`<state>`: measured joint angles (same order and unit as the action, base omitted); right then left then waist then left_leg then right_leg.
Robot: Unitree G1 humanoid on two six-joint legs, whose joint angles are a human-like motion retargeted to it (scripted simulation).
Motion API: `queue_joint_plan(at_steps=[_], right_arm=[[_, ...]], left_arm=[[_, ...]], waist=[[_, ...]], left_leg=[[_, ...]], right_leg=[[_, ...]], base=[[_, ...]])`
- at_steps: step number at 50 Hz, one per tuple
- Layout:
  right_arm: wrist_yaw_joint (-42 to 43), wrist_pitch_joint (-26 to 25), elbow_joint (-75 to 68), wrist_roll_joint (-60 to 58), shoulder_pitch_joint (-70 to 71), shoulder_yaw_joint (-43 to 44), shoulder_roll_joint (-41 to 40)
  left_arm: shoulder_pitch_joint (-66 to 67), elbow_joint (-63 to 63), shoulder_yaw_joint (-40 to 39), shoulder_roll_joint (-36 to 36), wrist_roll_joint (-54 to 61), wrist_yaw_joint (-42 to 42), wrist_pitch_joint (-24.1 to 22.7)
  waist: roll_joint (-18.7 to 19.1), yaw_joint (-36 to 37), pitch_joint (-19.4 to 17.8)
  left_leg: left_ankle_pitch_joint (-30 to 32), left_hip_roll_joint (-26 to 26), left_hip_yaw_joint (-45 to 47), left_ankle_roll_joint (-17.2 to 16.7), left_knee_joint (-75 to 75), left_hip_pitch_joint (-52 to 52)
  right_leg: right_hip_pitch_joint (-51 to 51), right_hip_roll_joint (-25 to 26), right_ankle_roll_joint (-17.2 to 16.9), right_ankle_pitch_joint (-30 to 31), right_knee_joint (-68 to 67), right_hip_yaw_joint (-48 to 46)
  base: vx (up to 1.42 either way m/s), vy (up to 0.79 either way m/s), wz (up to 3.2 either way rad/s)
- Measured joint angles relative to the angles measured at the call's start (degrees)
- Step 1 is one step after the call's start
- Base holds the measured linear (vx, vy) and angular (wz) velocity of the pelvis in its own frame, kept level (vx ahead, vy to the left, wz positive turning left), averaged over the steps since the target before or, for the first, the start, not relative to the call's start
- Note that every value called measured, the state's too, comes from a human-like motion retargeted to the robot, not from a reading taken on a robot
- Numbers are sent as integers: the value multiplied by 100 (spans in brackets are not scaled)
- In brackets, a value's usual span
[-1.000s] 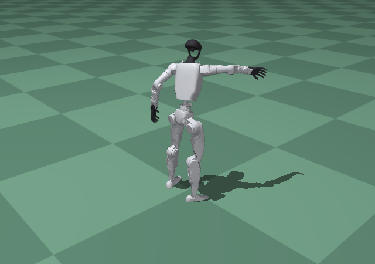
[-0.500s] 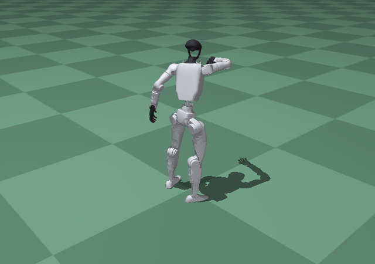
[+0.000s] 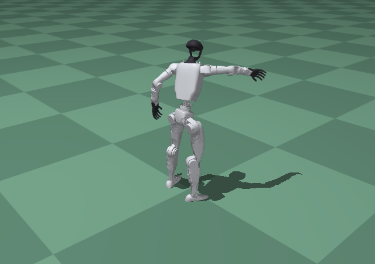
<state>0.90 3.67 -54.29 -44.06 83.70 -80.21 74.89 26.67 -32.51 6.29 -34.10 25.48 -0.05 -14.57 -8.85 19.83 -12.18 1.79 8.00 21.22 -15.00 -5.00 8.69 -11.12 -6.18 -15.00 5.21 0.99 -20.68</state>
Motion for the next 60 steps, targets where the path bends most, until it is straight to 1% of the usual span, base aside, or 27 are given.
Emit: queue_joint_plan(at_steps=[5, 9, 12, 15, 20, 25, 28, 30, 32, 33, 37, 40, 45, 46, 47, 48, 49, 50, 53, 56, 60], right_arm=[[191, -264, -735, 68, 656, 0, -436], [567, -433, -687, 126, 1239, 0, -1039], [712, -469, -263, 243, 1592, 0, -1560], [602, -457, 377, 401, 1841, 0, -2084], [421, -402, 1898, 443, 1978, 0, -2680], [591, -175, 3568, 726, 1658, 0, -2702], [675, -51, 4114, 934, 1162, 0, -2397], [714, 0, 4238, 983, 772, 0, -2088], [678, 60, 4152, 881, 322, 0, -1708], [661, 72, 4051, 820, 121, 0, -1517], [459, 99, 3337, 483, -492, 0, -820], [232, 93, 2606, 182, -735, 0, -441], [115, -87, 1137, -255, -678, 0, -203], [124, -177, 819, -233, -599, 0, -268], [143, -266, 500, -209, -489, 0, -319], [179, -355, 178, -183, -319, 0, -346], [219, -453, -118, -107, -162, 0, -443], [260, -556, -403, -6, -12, 0, -575], [454, -797, -952, 226, 645, 0, -931], [715, -941, -1033, 385, 1266, 0, -1377], [893, -981, -575, 459, 1913, 0, -2097]], left_arm=[[-403, 82, 155, -449, -361, -9, -64], [-771, 124, 253, -640, -385, 140, -79], [-1058, 74, 384, -672, -284, 203, -18], [-1359, -65, 586, -638, -243, 160, 105], [-1680, -147, 820, -566, -310, 69, 221], [-1632, 89, 748, -374, -257, 72, 214], [-1494, 187, 653, -212, -280, 86, 212], [-1377, 211, 585, -123, -327, 97, 203], [-1088, 283, 563, 34, -420, 120, 147], [-1010, 271, 537, 57, -457, 128, 138], [-823, 76, 485, 128, -607, 163, 126], [-776, -184, 509, 138, -759, 160, 140], [-889, -607, 643, 19, -959, 160, 128], [-995, -687, 655, -68, -954, 159, 145], [-1068, -732, 675, -119, -948, 163, 146], [-1075, -704, 710, -97, -938, 178, 113], [-1146, -700, 722, -149, -898, 180, 110], [-1249, -708, 723, -238, -844, 174, 121], [-1399, -510, 724, -337, -666, 167, 74], [-1491, -275, 682, -415, -494, 174, 35], [-1563, -92, 580, -439, -341, 174, 54]], waist=[[-101, 155, 105], [-145, 244, 173], [-128, 271, 205], [-74, 269, 217], [-19, 212, 175], [87, 105, 60], [170, 24, 7], [205, -38, -21], [155, -15, 356], [146, -63, 391], [138, -213, 395], [121, -288, 404], [45, -271, 478], [77, -270, 260], [85, -244, 178], [45, -170, 368], [59, -144, 298], [101, -142, 99], [126, 2, 62], [143, 122, 84], [220, 221, 45]], left_leg=[[8, -8, -110, 0, 0, 32], [9, 4, -175, 0, 0, 31], [1, 35, -203, 0, 0, 10], [-12, 84, -208, 0, 0, -24], [-35, 168, -161, 0, 0, -88], [-46, 194, -78, 0, 0, -142], [-47, 168, -23, 0, 0, -148], [-45, 137, 12, 0, 0, -142], [-7, 130, 156, 0, 0, 237], [3, 107, 159, 0, 0, 290], [33, 25, 167, 0, 0, 384], [54, -11, 162, 0, 0, 442], [91, -5, 129, 0, 0, 562], [67, -16, 68, 0, 0, 321], [62, -14, 41, 0, 0, 238], [95, 12, 83, 0, 0, 468], [93, 15, 46, 0, 0, 396], [74, 6, -29, 0, 0, 173], [92, 31, -79, 0, 0, 159], [112, 52, -125, 0, 0, 187], [116, 81, -165, 0, 0, 136]], right_leg=[[9, -35, 0, -29, -52, -86], [33, -39, 0, -49, -79, -128], [62, -17, 0, -60, -88, -136], [89, 25, 0, -71, -96, -121], [104, 106, 0, -74, -111, -49], [101, 144, 0, -60, -112, 40], [84, 133, 0, -42, -90, 90], [71, 114, 0, -26, -67, 116], [-328, 130, 0, 116, 67, 250], [-377, 112, 0, 125, 75, 246], [-442, 54, 0, 165, 121, 224], [-480, 31, 0, 189, 145, 198], [-576, 37, 0, 217, 151, 146], [-333, 23, 0, 142, 82, 84], [-244, 23, 0, 118, 61, 56], [-464, 52, 0, 199, 133, 95], [-384, 51, 0, 172, 106, 59], [-154, 36, 0, 91, 28, -15], [-113, 54, 0, 87, 20, -61], [-125, 63, 0, 73, -4, -96], [-63, 75, 0, 41, -29, -111]], base=[[3, -1, 21], [1, -1, 5], [0, 0, 0], [0, 0, 0], [0, 0, 0], [-2, 1, -11], [-1, 1, -6], [-4, 6, -24], [-3, 7, -42], [-4, 7, -14], [-5, 6, 3], [0, 0, 0], [0, -1, 4], [-1, -3, 26], [0, 0, 0], [0, 0, 0], [-1, -5, 20], [-1, -6, 36], [-1, -6, 21], [0, -6, 15], [1, -6, 9]])
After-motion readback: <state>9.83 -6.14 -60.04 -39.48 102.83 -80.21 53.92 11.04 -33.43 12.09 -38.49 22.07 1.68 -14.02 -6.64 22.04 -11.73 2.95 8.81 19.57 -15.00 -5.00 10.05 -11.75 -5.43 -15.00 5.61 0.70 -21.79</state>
